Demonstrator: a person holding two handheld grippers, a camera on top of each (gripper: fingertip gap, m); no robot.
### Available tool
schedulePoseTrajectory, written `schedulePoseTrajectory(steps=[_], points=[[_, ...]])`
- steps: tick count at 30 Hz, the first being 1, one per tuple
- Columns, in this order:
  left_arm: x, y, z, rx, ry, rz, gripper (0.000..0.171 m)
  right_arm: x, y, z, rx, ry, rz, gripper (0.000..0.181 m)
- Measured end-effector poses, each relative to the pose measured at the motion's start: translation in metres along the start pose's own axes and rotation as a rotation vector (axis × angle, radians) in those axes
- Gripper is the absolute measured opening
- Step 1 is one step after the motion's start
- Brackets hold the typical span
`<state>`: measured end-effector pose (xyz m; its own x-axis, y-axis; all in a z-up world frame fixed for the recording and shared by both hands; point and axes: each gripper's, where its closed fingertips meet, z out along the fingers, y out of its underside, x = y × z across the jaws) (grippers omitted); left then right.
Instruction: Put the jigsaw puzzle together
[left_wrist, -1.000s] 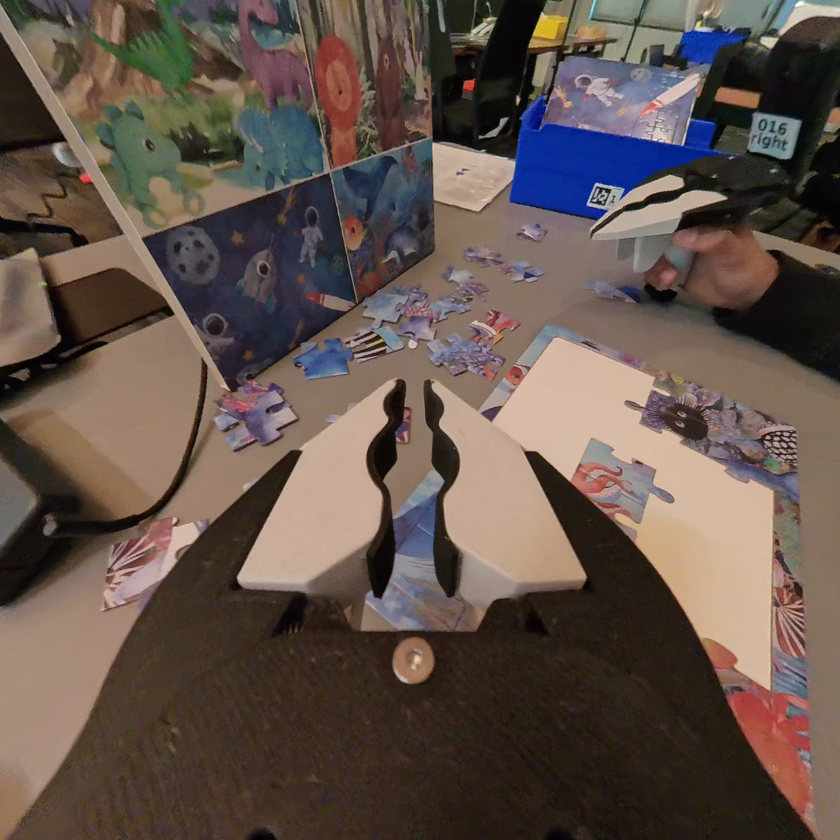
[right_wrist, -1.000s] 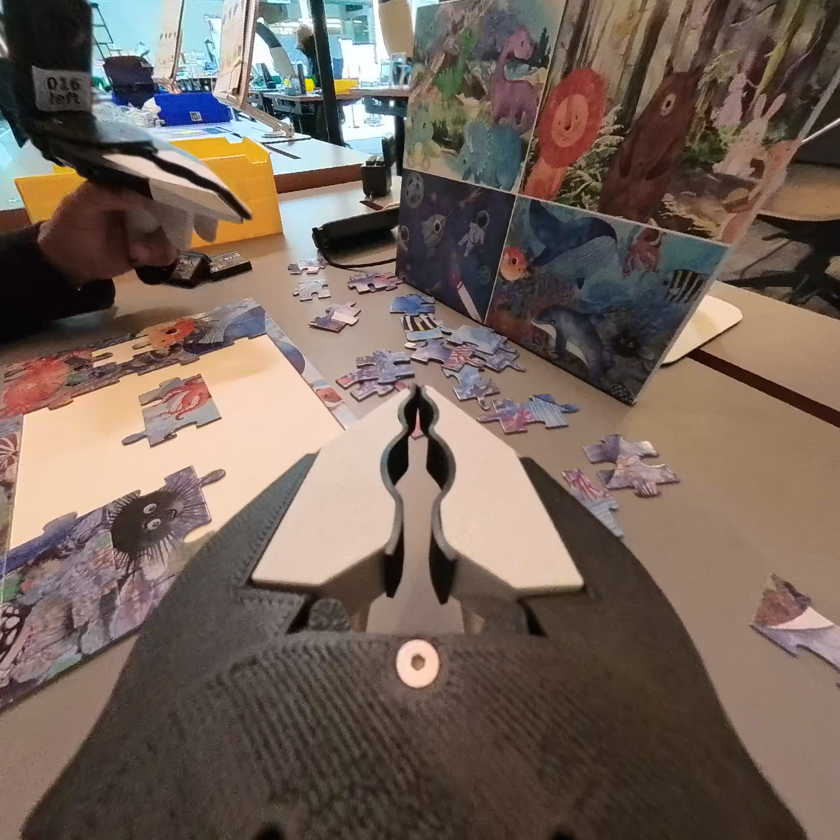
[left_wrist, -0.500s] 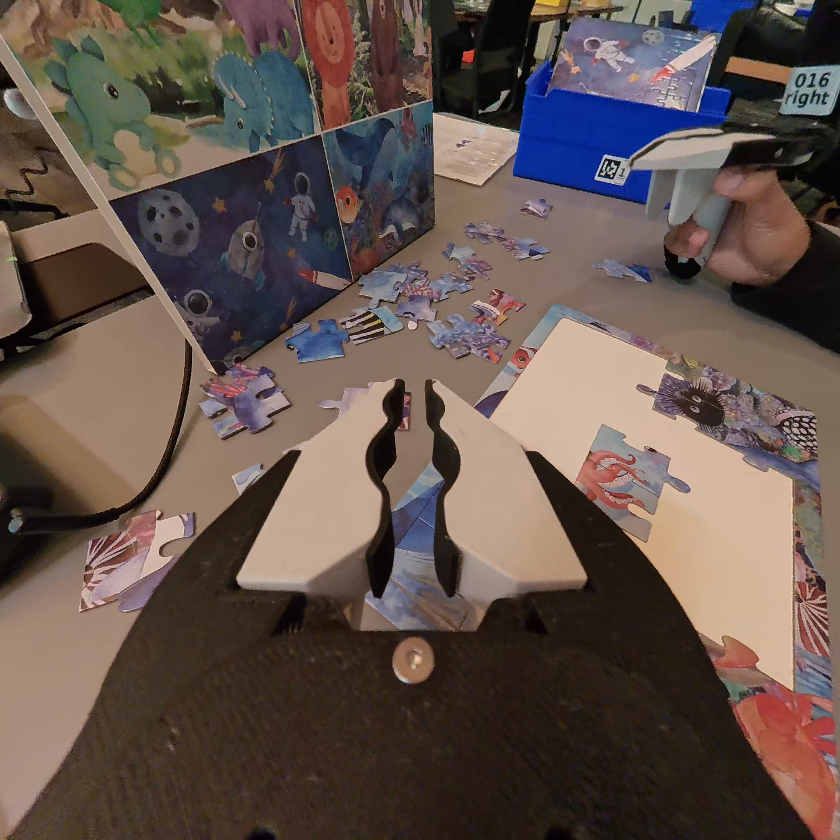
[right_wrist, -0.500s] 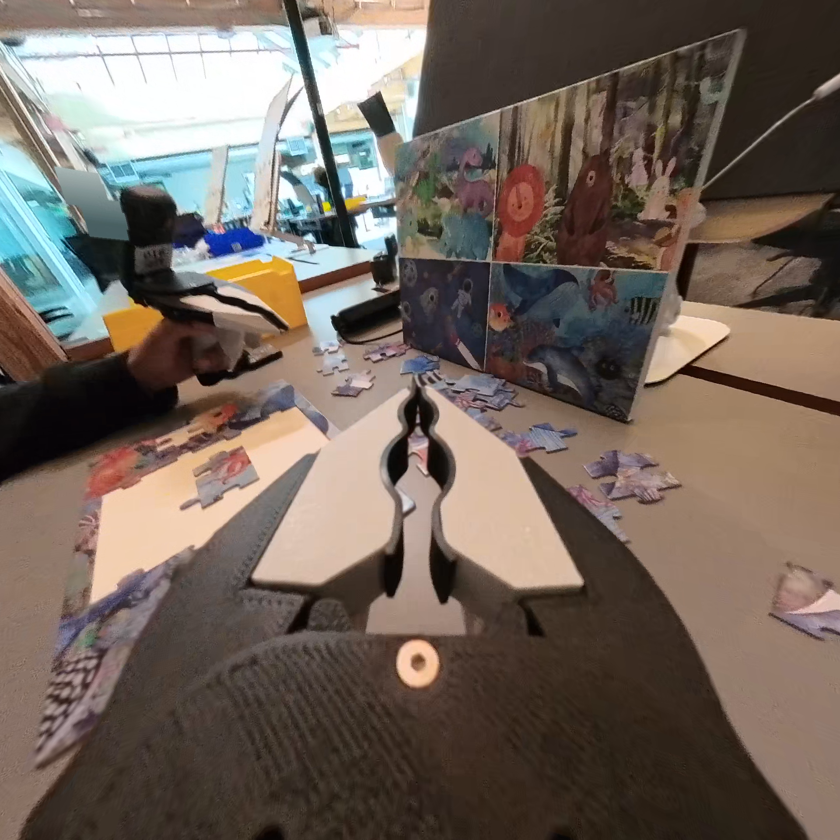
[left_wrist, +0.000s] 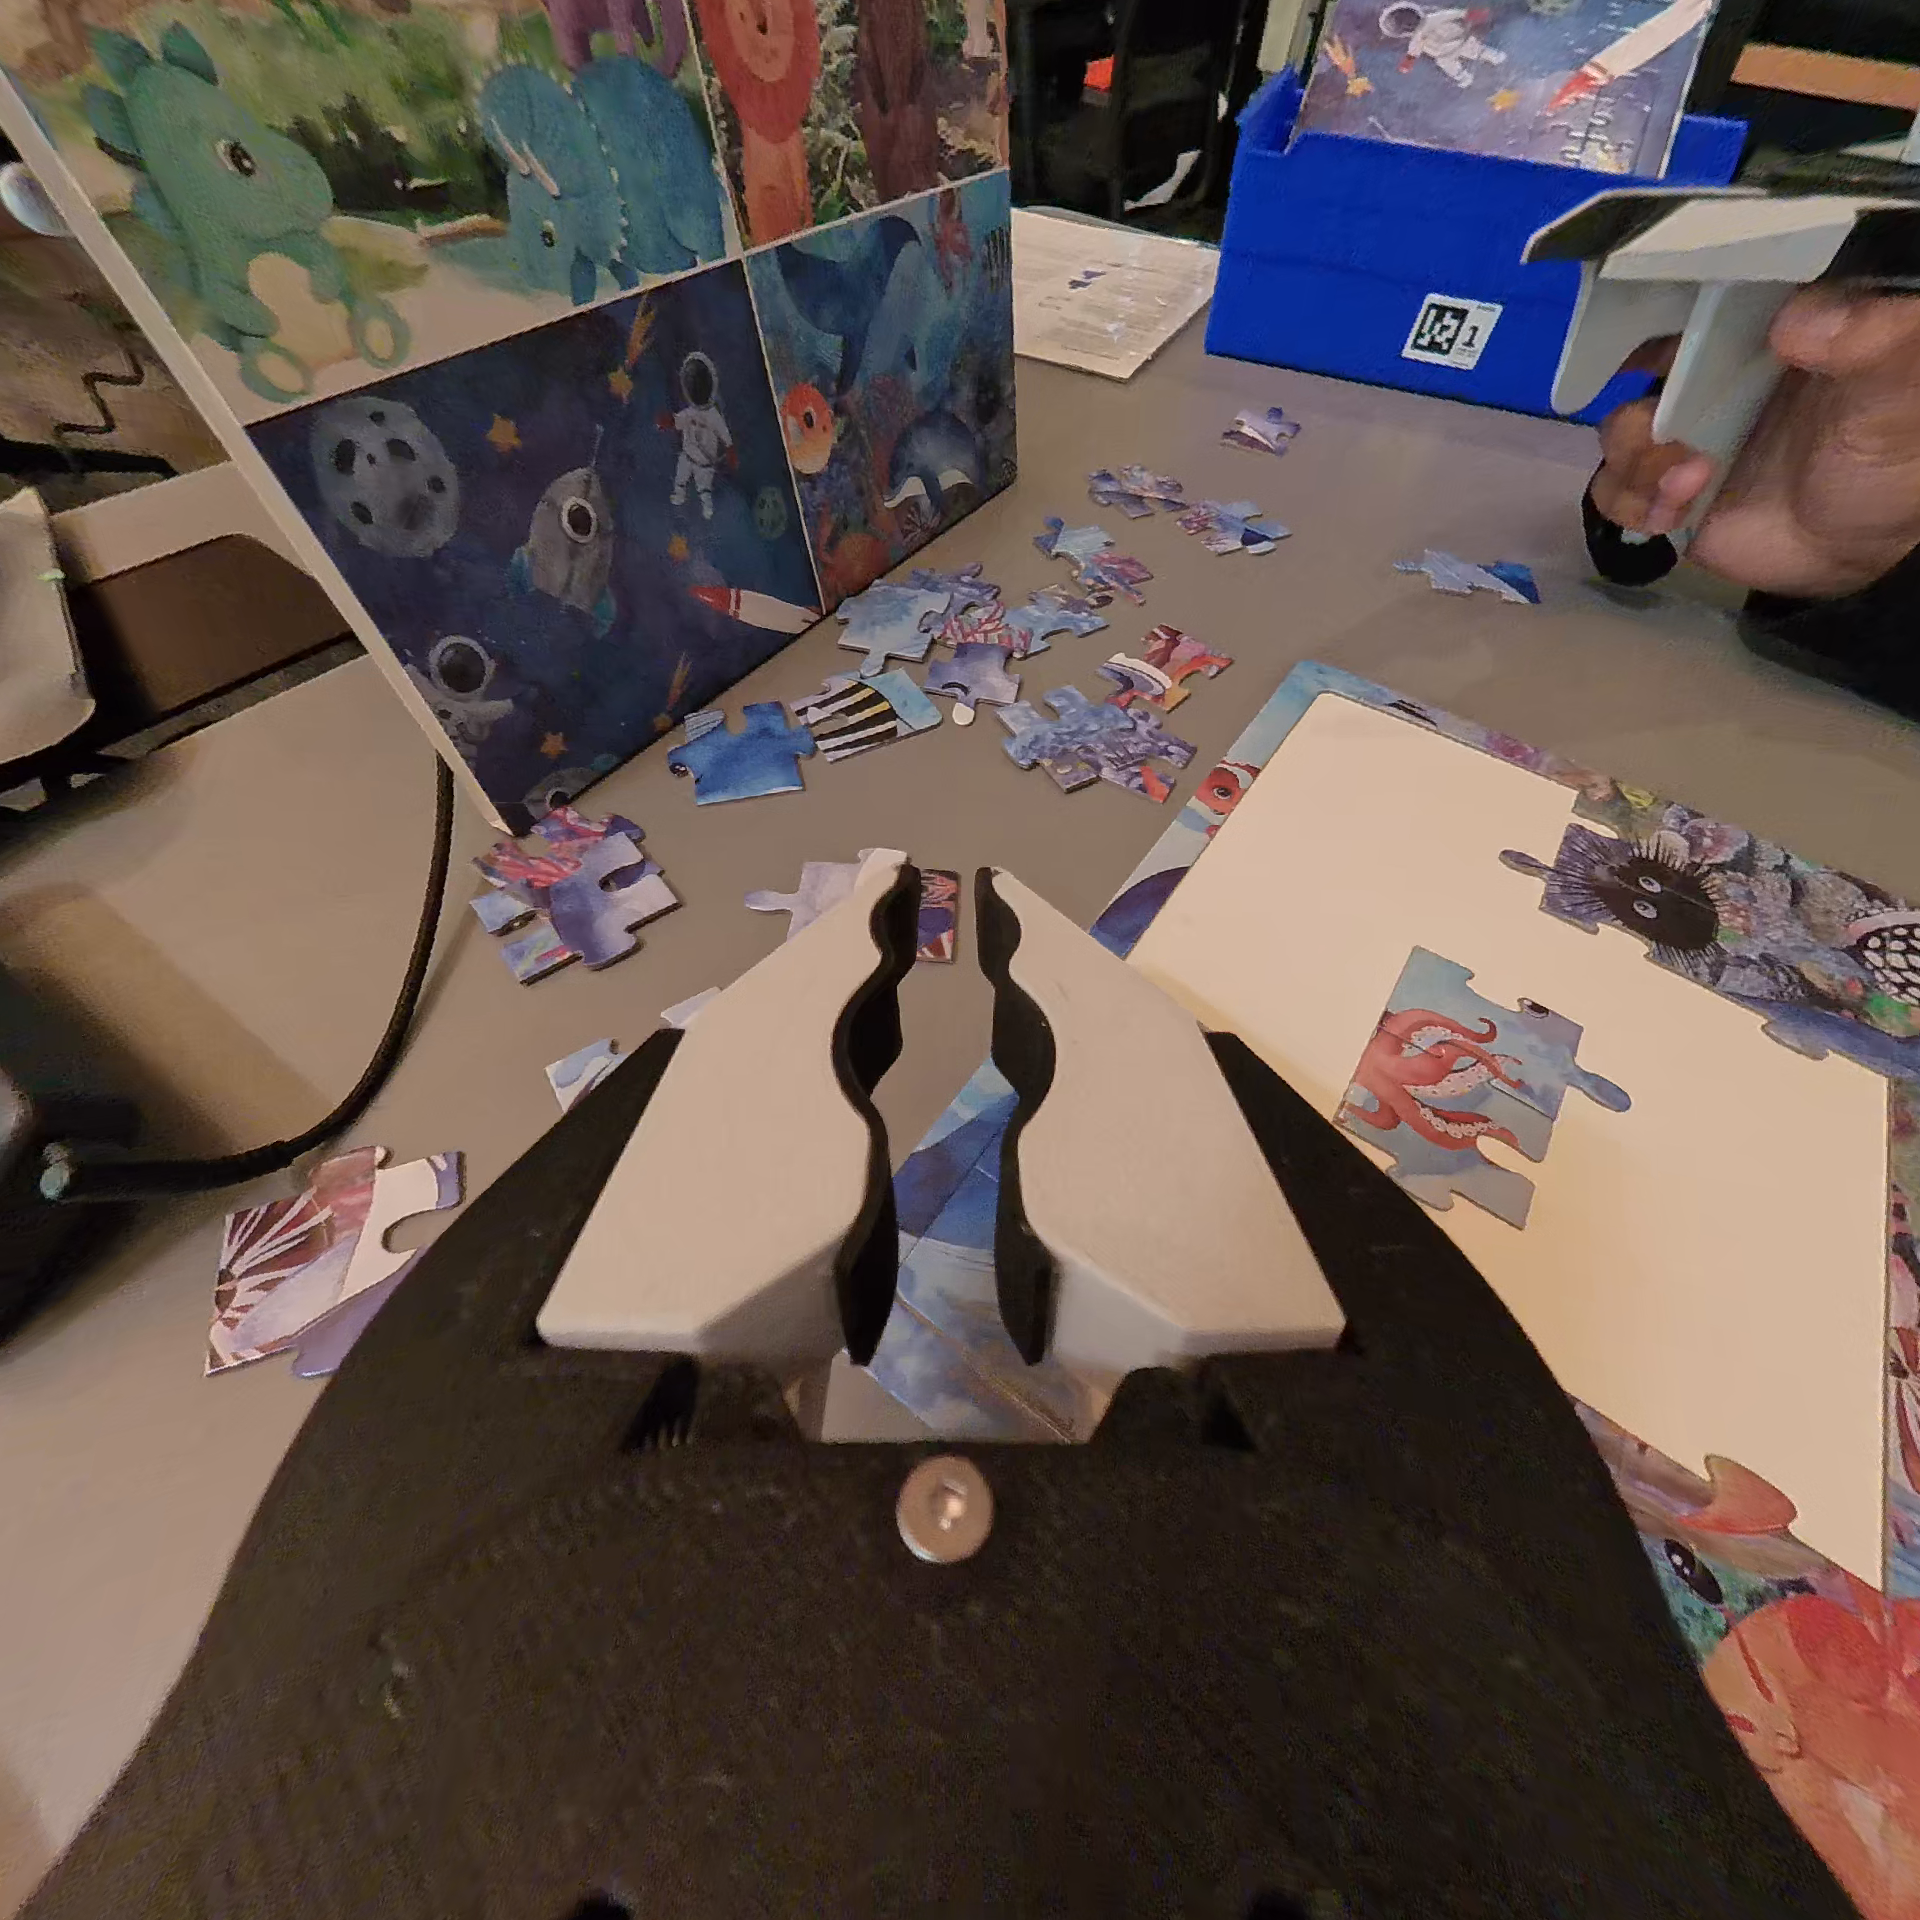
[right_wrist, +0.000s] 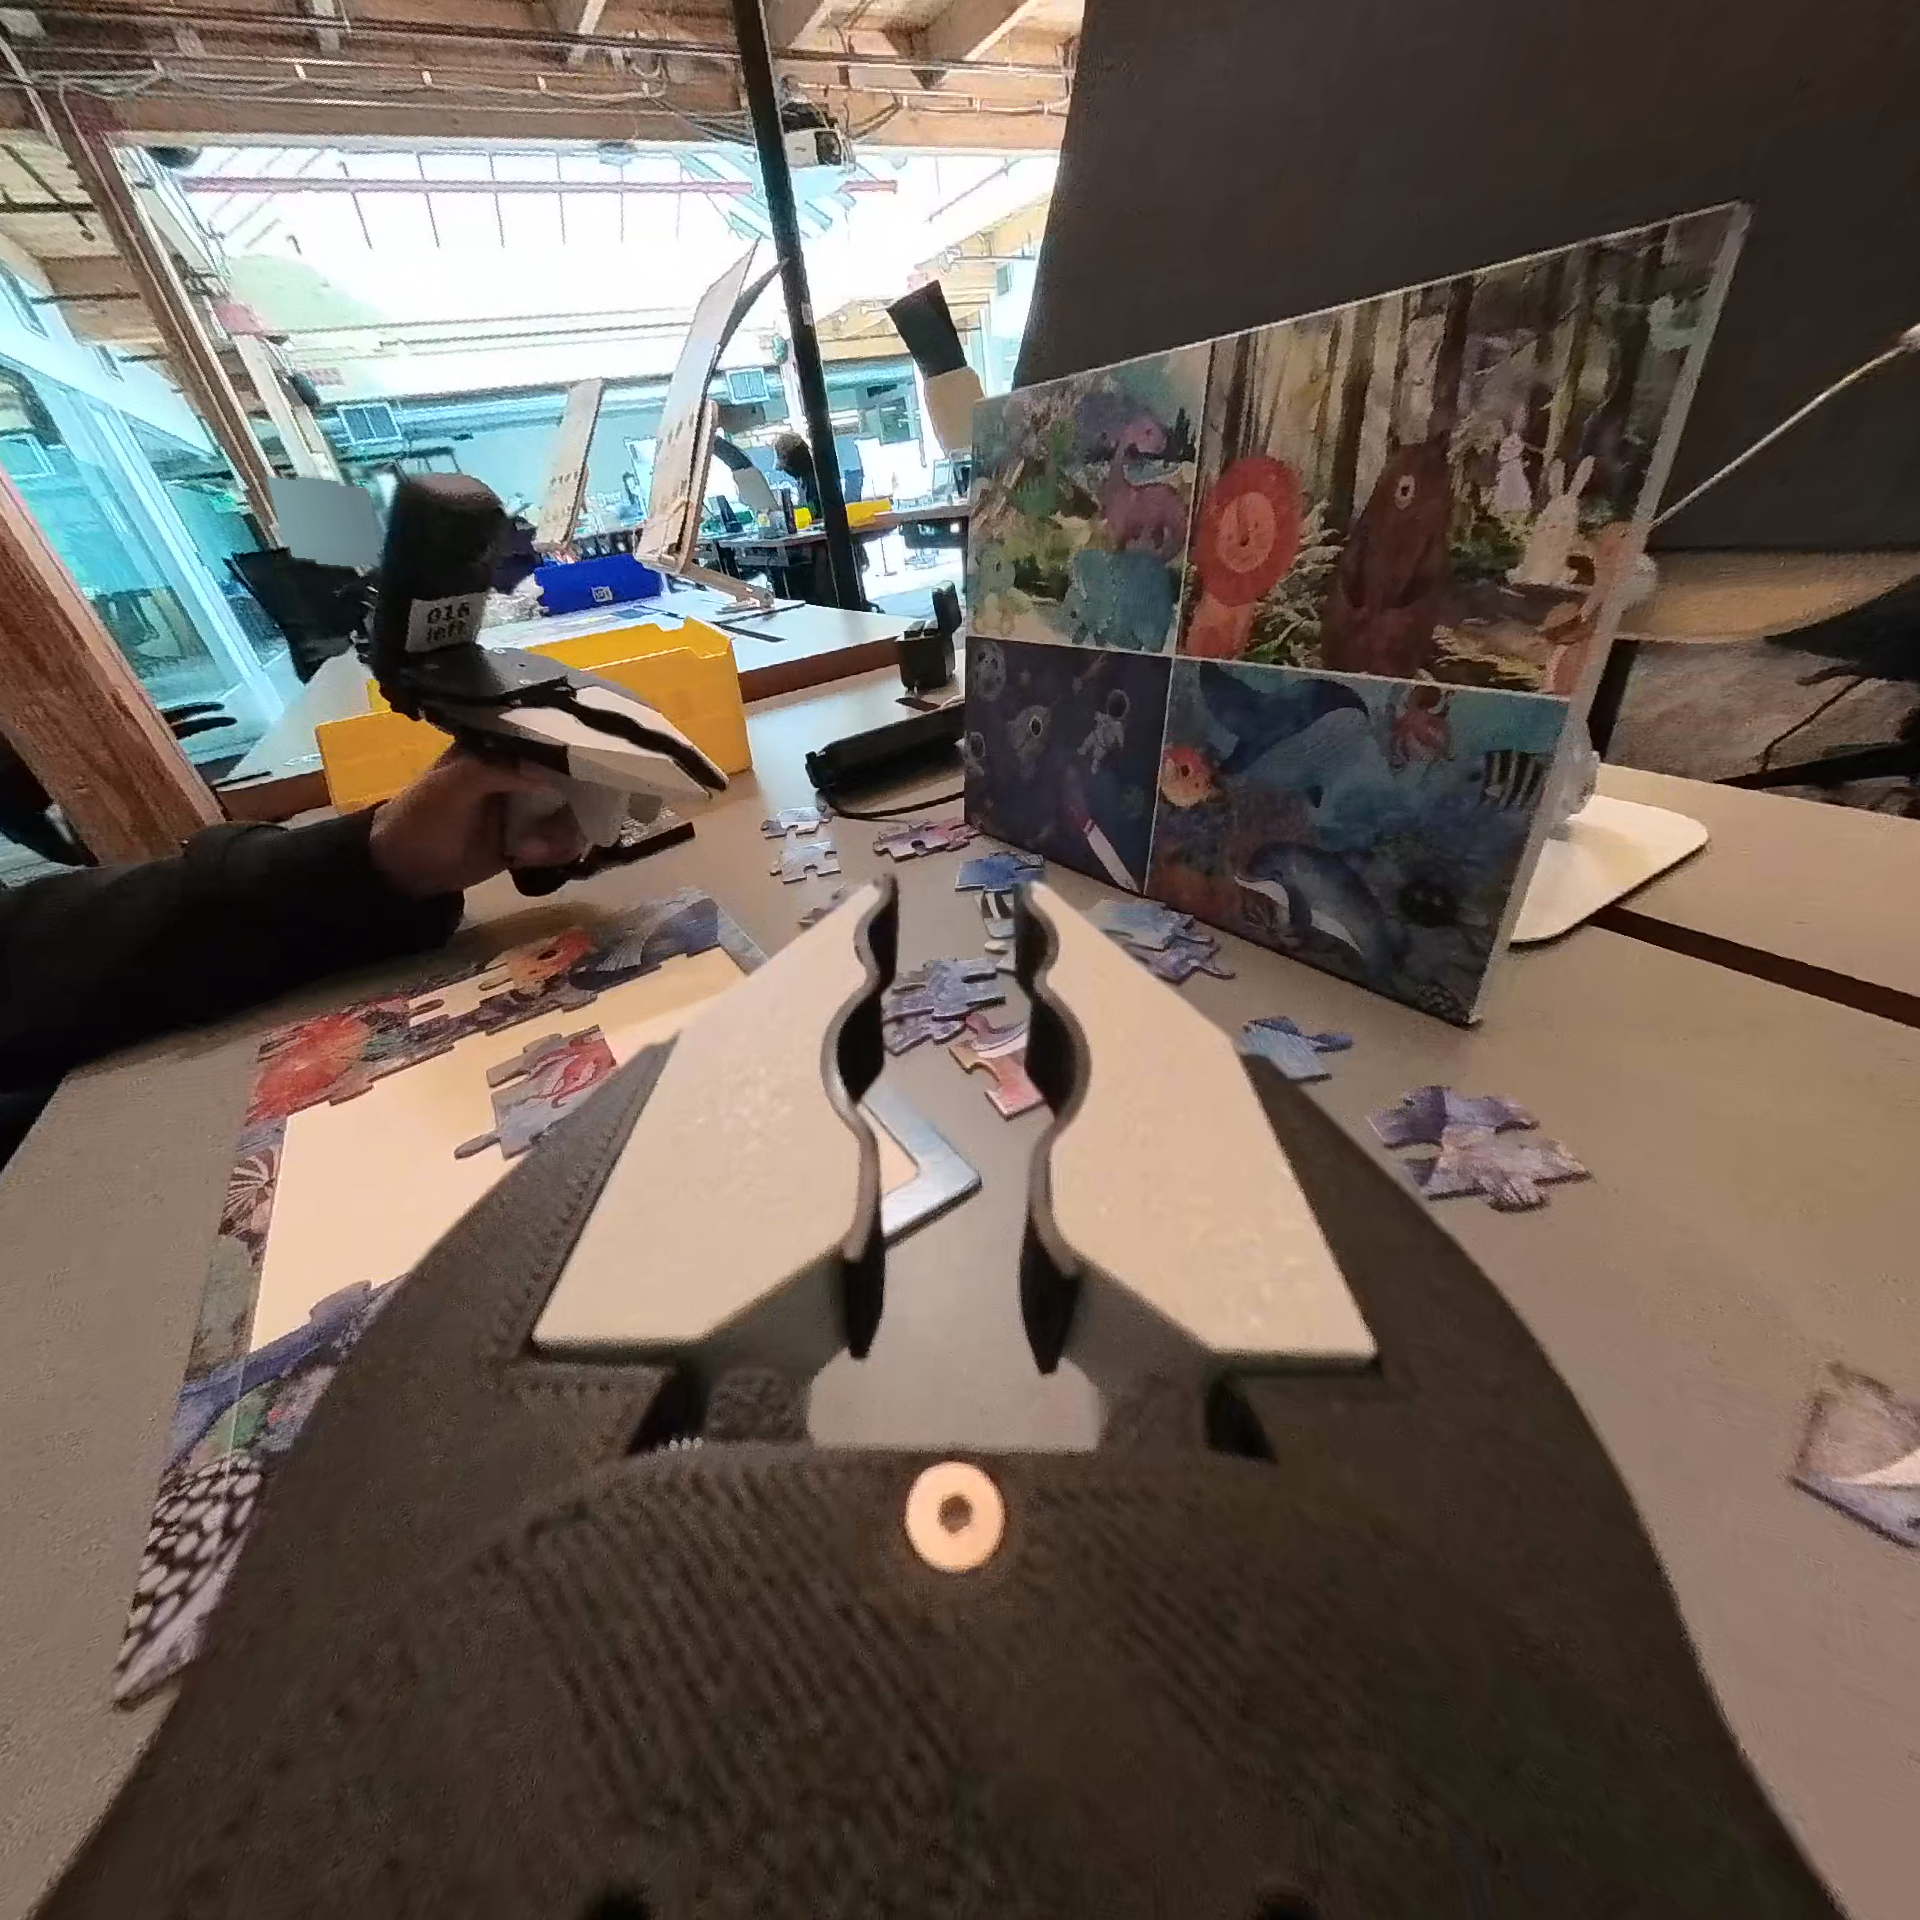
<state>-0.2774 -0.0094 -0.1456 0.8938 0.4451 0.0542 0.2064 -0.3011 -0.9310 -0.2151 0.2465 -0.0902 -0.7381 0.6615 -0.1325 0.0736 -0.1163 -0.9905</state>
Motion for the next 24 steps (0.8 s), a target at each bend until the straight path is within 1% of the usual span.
schedulePoseTrajectory(steps=[4,8,10,13,17,24], points=[[-0.002,-0.002,-0.002,0.018,-0.001,-0.021,0.008,0.005,0.006,0.002,-0.004,0.004,0.059,0.018],[-0.006,-0.005,-0.004,0.035,-0.011,-0.055,0.012,0.015,-0.002,-0.006,0.094,-0.033,0.223,0.022],[-0.008,-0.008,-0.006,0.05,-0.018,-0.068,0.013,0.018,-0.009,-0.012,0.139,-0.049,0.271,0.026],[-0.01,-0.011,-0.009,0.07,-0.018,-0.086,0.013,0.021,-0.014,-0.017,0.167,-0.042,0.277,0.026],[-0.01,-0.013,-0.01,0.084,-0.012,-0.101,0.017,0.019,-0.011,-0.014,0.147,-0.046,0.269,0.027],[-0.01,-0.007,-0.005,0.054,-0.024,-0.075,0.017,0.013,-0.005,-0.007,0.107,-0.066,0.275,0.031]])
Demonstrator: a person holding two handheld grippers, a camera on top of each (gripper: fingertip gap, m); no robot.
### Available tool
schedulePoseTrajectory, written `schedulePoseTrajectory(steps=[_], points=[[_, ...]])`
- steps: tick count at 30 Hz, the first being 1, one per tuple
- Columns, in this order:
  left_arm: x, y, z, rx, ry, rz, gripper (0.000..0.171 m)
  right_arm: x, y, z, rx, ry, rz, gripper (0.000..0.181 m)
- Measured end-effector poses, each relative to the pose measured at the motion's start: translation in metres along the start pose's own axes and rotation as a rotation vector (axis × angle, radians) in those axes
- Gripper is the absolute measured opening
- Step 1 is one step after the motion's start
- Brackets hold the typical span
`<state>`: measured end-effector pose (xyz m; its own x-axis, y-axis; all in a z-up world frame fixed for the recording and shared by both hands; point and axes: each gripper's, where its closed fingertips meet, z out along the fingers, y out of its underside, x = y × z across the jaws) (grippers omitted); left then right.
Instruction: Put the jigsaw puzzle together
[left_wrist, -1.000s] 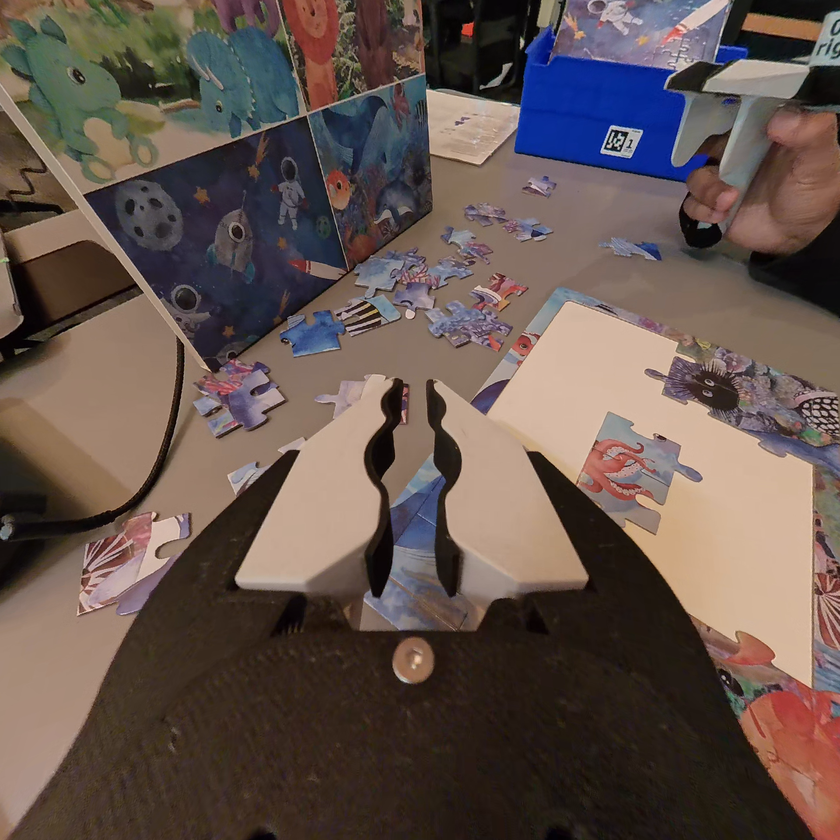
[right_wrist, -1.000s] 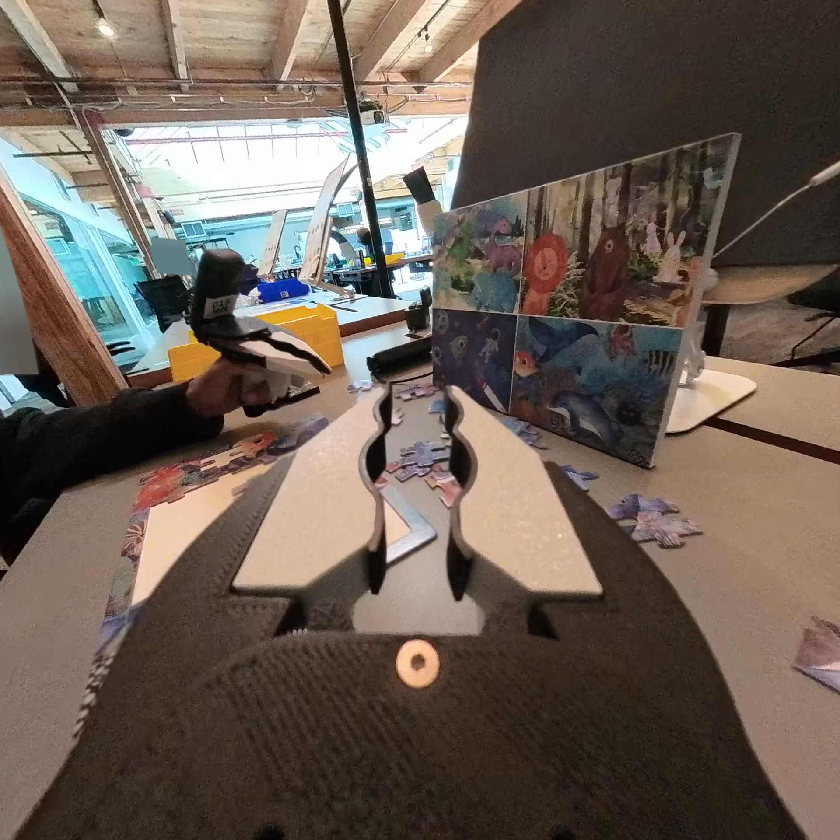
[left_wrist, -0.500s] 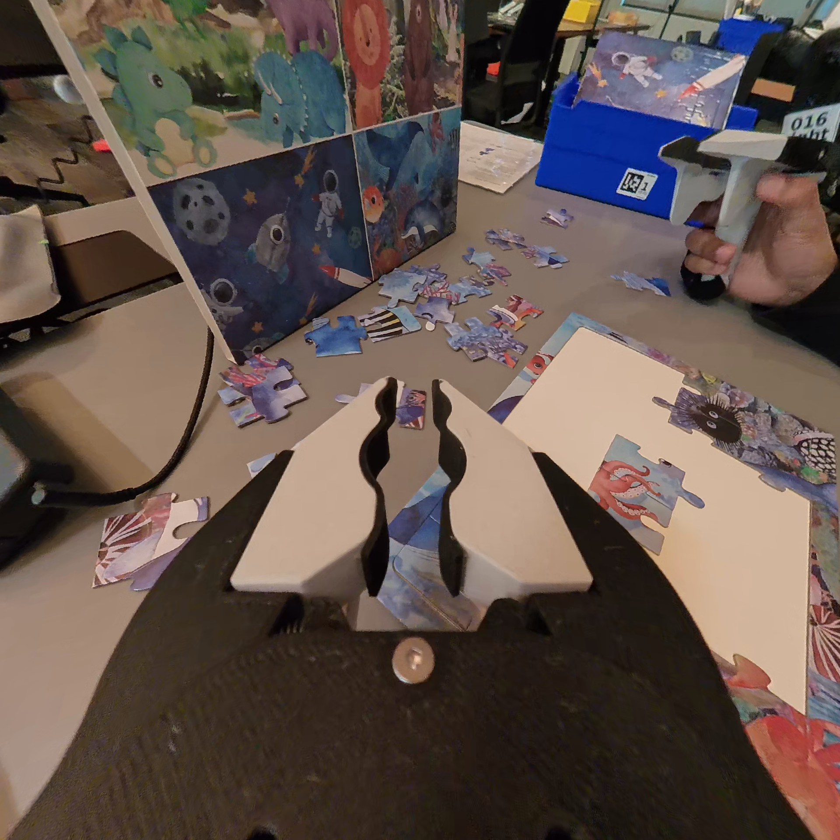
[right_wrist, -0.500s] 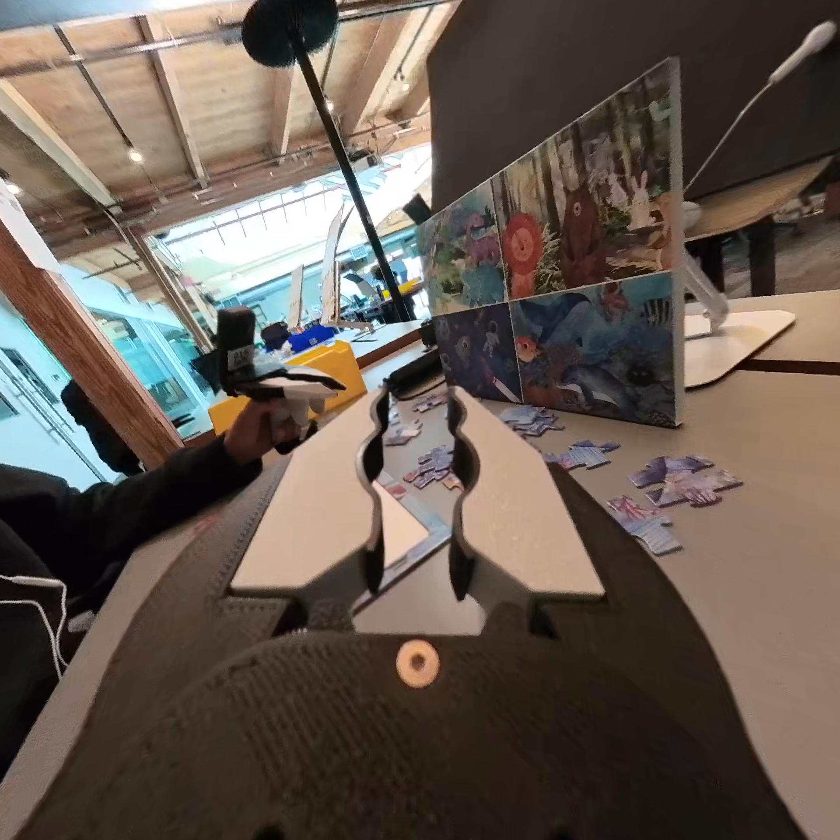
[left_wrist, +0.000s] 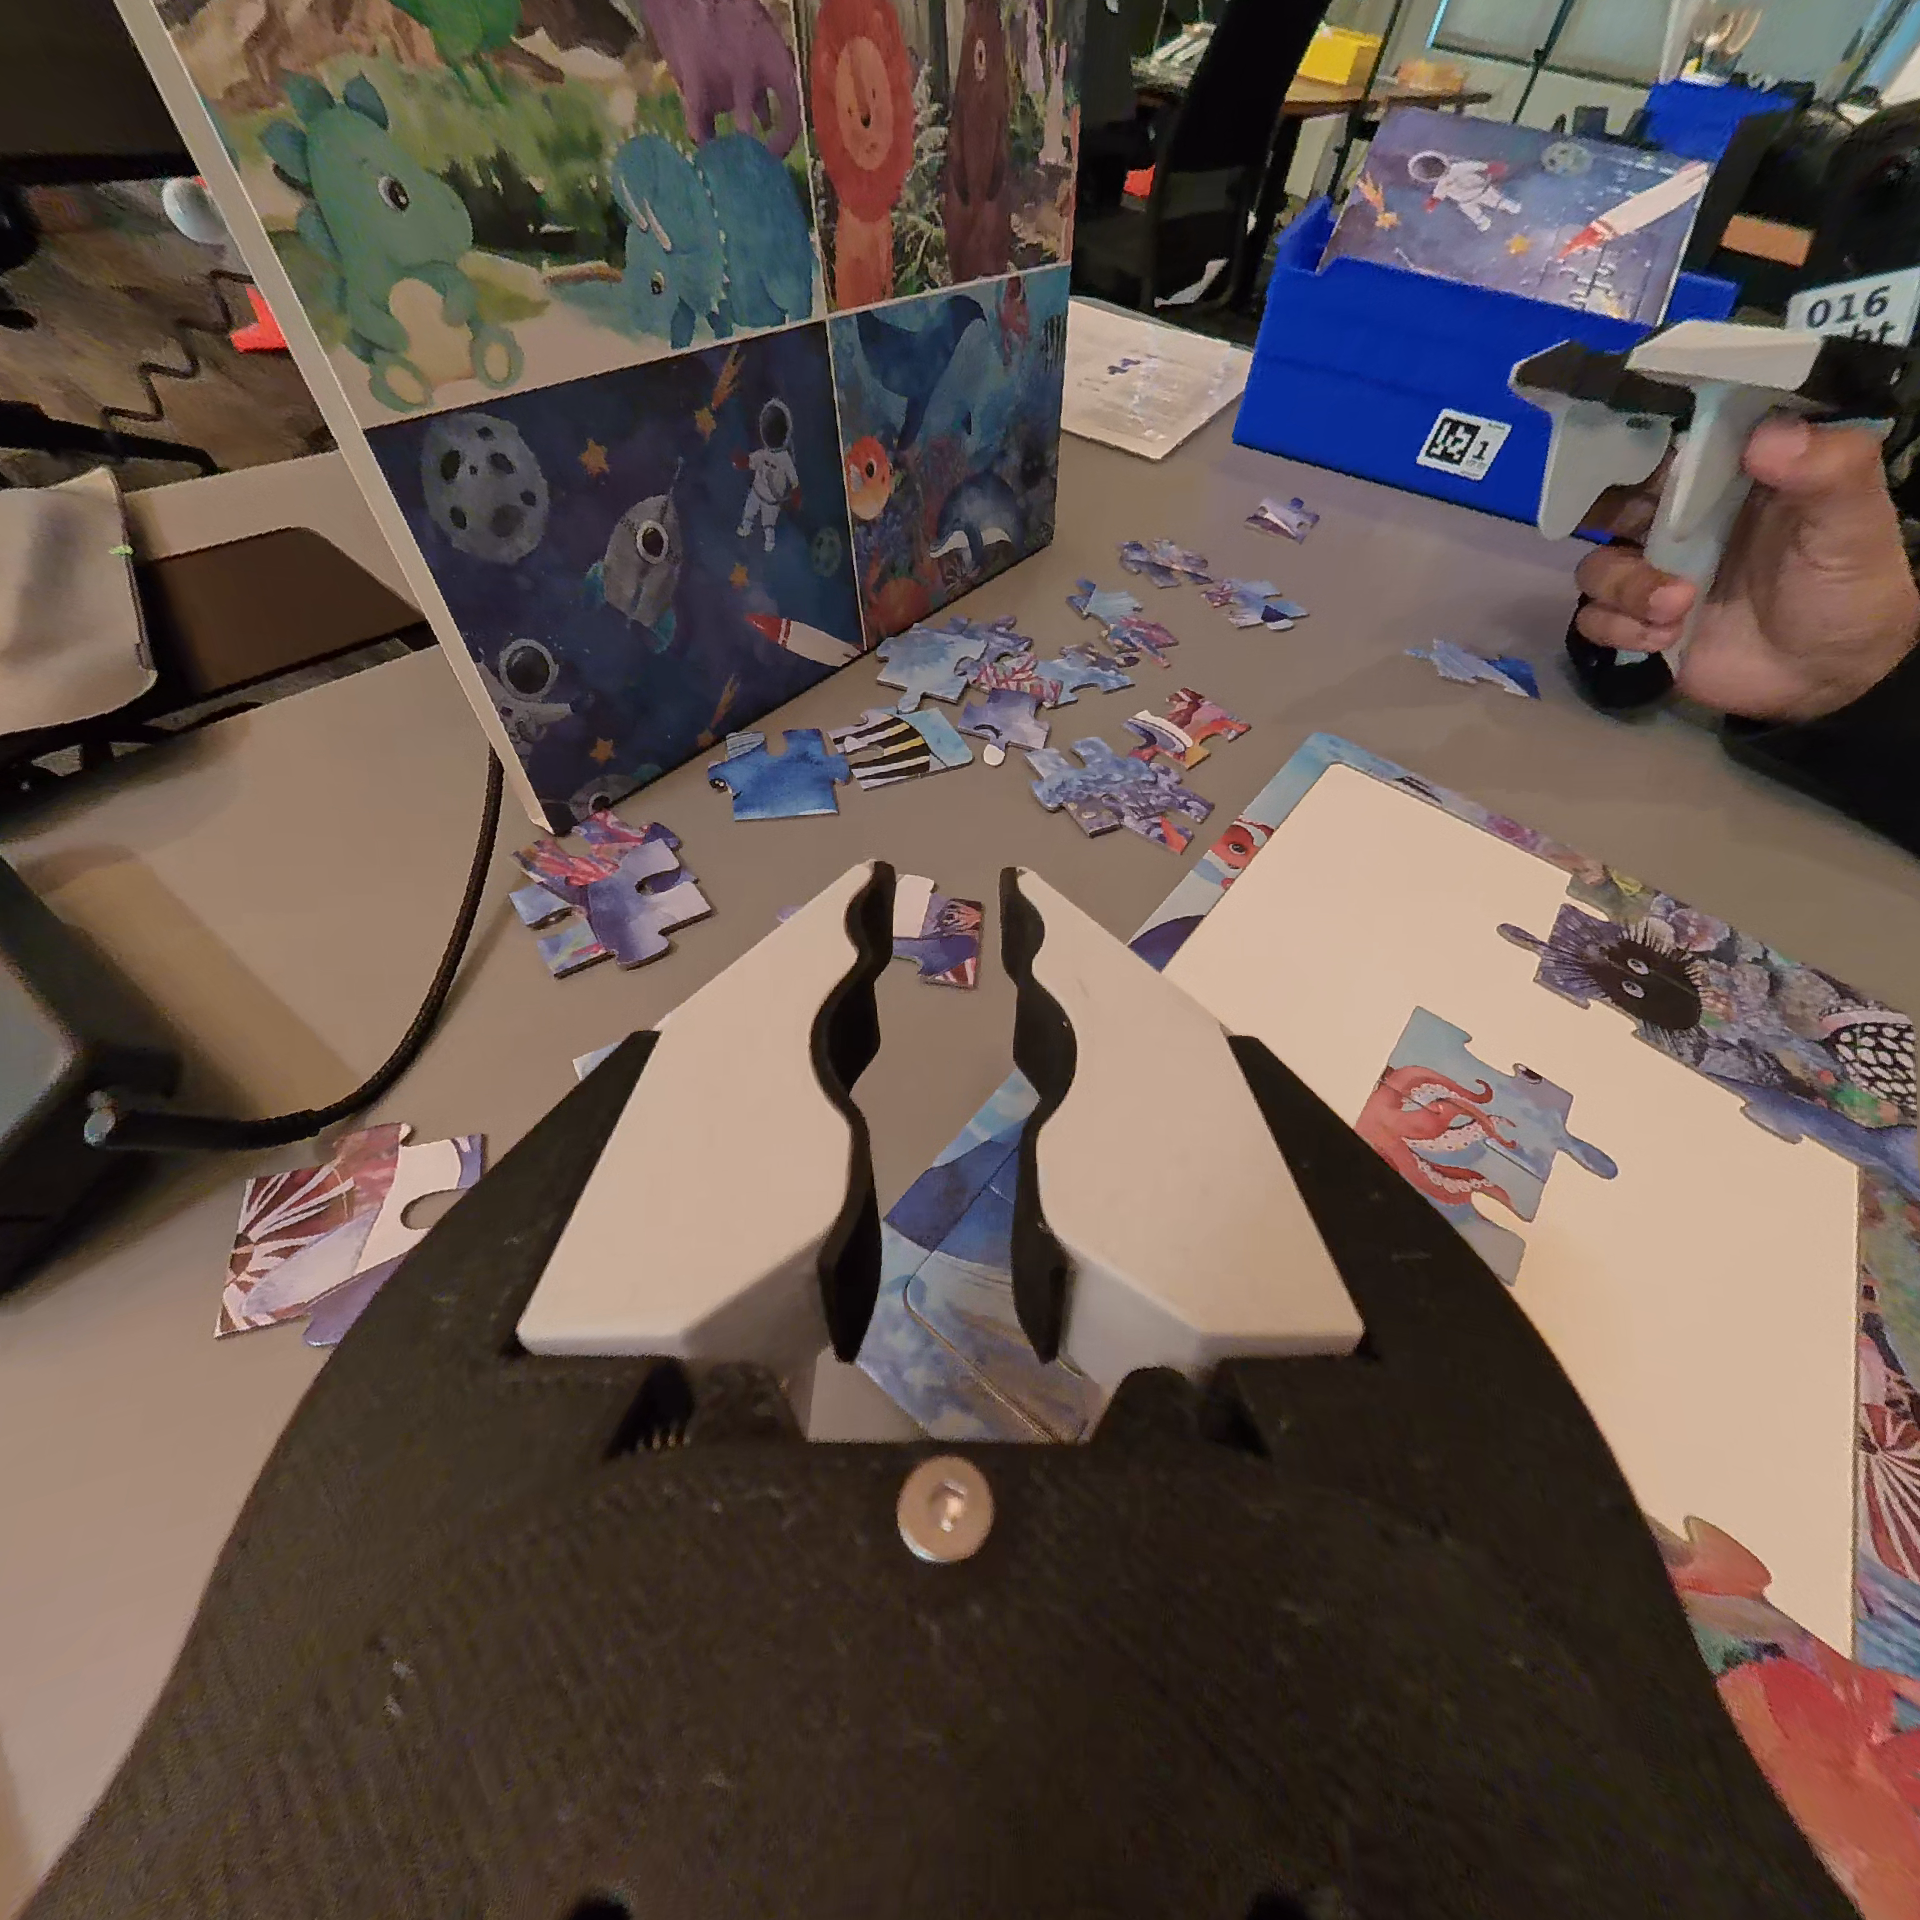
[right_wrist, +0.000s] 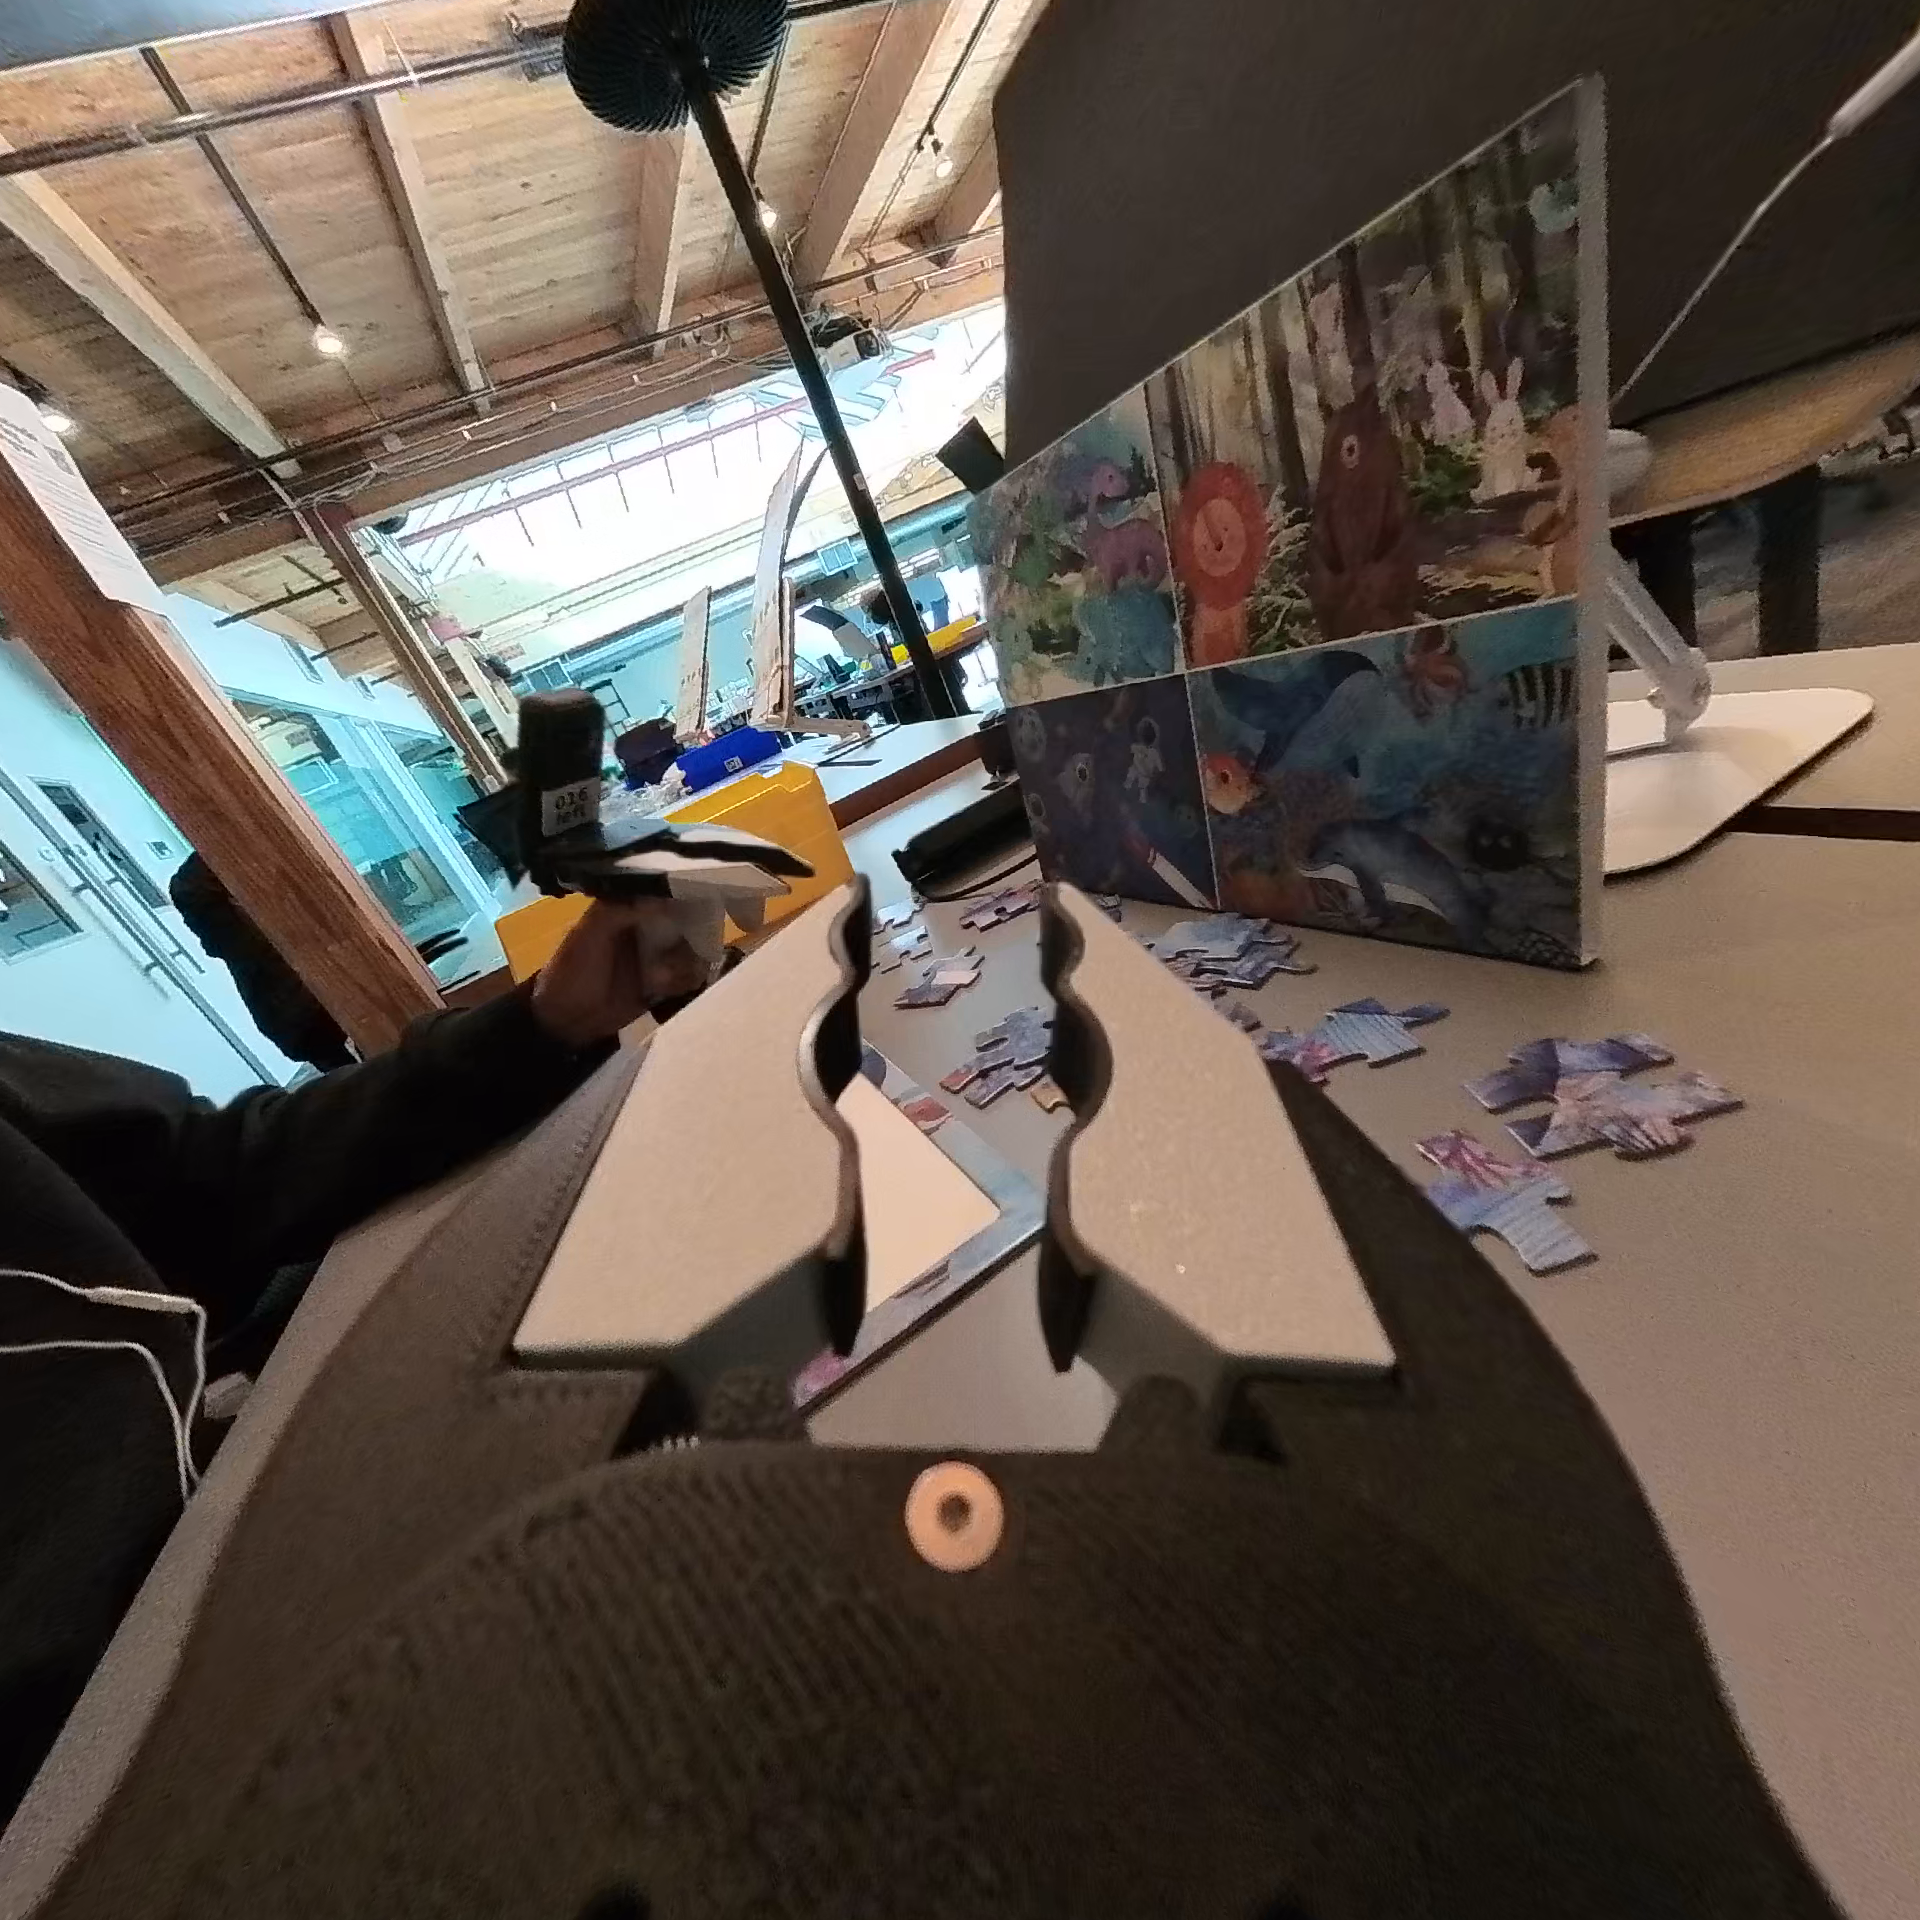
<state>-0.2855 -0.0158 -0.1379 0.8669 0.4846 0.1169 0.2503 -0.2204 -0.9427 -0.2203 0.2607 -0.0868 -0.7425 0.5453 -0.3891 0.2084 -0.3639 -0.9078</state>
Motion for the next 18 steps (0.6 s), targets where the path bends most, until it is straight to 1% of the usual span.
schedulePoseTrajectory(steps=[6,12,18], points=[[-0.004,0.002,0.0,0.002,-0.009,-0.024,0.02,0.0,-0.006,-0.003,0.021,0.005,-0.004,0.031],[-0.008,-0.003,-0.003,0.029,-0.018,-0.057,0.025,0.0,-0.003,-0.002,0.022,-0.007,0.027,0.032],[-0.013,-0.008,-0.007,0.056,-0.044,-0.063,0.029,-0.003,-0.002,0.0,0.012,-0.012,0.021,0.032]])
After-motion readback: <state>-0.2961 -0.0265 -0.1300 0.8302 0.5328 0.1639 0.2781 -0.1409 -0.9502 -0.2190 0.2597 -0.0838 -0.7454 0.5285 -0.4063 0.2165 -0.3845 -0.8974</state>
